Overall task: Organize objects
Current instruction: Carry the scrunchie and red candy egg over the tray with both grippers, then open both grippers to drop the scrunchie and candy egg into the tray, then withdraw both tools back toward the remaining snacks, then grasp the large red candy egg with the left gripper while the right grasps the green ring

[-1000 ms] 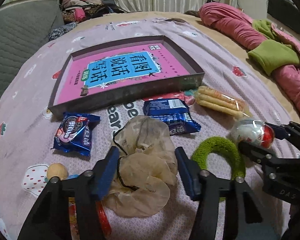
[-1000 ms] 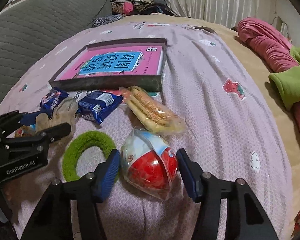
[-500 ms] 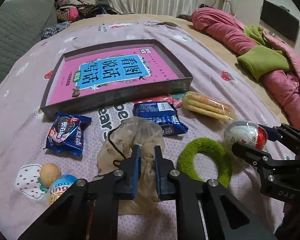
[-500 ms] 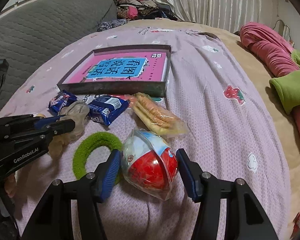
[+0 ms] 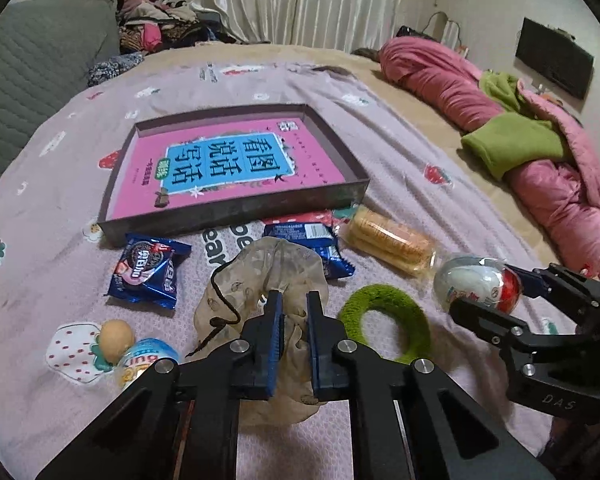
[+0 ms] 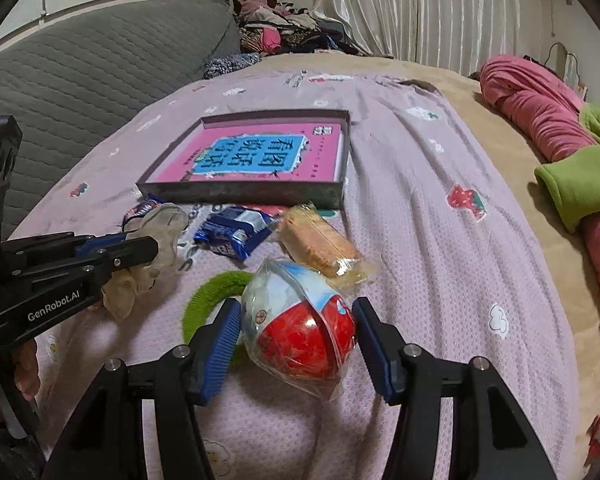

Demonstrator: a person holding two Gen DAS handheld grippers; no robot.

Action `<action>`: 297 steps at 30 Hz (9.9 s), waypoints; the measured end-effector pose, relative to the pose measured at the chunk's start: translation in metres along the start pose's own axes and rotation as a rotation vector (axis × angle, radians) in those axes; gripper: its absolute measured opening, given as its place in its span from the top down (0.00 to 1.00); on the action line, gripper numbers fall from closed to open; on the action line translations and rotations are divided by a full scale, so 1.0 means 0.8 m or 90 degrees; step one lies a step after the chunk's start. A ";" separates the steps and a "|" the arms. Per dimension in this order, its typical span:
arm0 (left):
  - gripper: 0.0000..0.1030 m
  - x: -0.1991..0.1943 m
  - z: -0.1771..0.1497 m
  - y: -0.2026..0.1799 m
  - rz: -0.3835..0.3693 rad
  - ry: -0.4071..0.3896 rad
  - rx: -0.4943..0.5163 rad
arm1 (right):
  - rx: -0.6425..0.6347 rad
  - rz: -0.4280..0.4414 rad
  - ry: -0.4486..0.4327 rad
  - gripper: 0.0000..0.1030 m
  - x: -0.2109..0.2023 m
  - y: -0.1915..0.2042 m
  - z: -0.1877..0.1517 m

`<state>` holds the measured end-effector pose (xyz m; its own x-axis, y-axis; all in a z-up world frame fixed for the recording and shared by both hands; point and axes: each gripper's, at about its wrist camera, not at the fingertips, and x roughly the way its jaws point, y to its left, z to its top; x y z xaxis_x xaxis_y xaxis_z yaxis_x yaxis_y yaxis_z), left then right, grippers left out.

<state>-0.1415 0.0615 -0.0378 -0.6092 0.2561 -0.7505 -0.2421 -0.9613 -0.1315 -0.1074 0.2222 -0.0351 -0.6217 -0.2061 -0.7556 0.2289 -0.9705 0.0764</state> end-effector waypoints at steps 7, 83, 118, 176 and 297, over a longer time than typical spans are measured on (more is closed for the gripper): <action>0.89 -0.034 0.000 0.004 0.010 -0.023 -0.002 | -0.020 0.003 -0.020 0.44 -0.023 0.025 0.009; 0.88 0.086 0.231 0.167 0.091 -0.036 -0.037 | -0.034 -0.019 -0.083 0.44 0.115 0.049 0.282; 0.46 0.283 0.255 0.213 0.112 0.097 -0.057 | 0.036 -0.057 0.096 0.42 0.335 -0.003 0.300; 0.00 -0.155 0.106 0.111 0.168 -0.103 -0.047 | -0.099 -0.076 -0.142 0.01 -0.108 0.120 0.172; 0.46 0.024 -0.071 0.093 0.098 0.044 -0.086 | 0.016 -0.018 0.044 0.78 0.085 0.036 -0.016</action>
<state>-0.1279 -0.0108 -0.0990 -0.5771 0.1020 -0.8103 -0.0442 -0.9946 -0.0938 -0.1336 0.1822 -0.0928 -0.5739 -0.1709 -0.8009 0.1936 -0.9786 0.0701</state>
